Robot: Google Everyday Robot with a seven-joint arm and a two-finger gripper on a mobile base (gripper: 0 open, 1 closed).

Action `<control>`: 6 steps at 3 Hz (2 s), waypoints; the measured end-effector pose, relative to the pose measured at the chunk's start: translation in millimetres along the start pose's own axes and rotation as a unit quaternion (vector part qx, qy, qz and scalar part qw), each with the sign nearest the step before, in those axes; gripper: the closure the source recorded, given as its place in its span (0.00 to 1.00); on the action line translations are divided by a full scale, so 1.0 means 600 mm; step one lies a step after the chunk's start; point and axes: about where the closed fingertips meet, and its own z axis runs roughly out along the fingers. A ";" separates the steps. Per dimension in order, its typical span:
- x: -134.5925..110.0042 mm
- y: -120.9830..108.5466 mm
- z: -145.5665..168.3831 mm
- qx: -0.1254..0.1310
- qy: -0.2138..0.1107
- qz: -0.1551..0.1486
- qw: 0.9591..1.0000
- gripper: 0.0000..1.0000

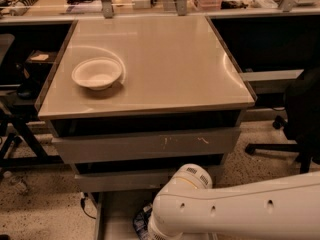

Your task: Pick blue chip bag from bottom drawer and place on counter

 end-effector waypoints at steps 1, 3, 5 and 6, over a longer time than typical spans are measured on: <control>-0.003 0.001 0.000 0.000 0.000 0.027 1.000 0.00; -0.020 0.005 0.057 -0.022 -0.022 0.043 0.999 0.00; -0.038 -0.036 0.187 -0.046 -0.087 0.128 0.987 0.00; -0.038 -0.036 0.187 -0.046 -0.087 0.128 0.987 0.00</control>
Offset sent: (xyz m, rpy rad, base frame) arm 0.0002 0.0025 -0.0003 -0.0003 0.0126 -0.0508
